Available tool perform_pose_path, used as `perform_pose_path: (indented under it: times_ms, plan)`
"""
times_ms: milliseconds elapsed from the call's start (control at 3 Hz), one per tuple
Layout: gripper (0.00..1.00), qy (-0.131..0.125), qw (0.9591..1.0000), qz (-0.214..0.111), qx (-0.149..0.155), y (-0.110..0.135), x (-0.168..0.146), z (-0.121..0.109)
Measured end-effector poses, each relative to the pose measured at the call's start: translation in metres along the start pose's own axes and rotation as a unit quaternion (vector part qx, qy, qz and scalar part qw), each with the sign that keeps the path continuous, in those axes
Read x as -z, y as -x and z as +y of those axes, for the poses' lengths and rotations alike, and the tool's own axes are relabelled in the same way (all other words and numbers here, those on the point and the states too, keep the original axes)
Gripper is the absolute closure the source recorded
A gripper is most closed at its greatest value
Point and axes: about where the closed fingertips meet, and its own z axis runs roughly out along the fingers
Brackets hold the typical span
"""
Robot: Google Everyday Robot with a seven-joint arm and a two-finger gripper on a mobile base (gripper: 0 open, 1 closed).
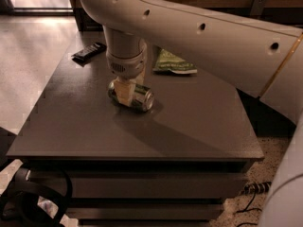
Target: Place green can upright
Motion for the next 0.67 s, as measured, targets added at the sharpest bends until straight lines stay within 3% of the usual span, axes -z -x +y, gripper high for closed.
perform_pose_path:
  times_ms: [333, 667]
  plan:
    - [1.0, -0.003, 0.9995, -0.03, 0.004, -0.004, 0.013, -0.005]
    - [1.0, -0.011, 0.9957, -0.092, 0.009, -0.016, 0.038, -0.013]
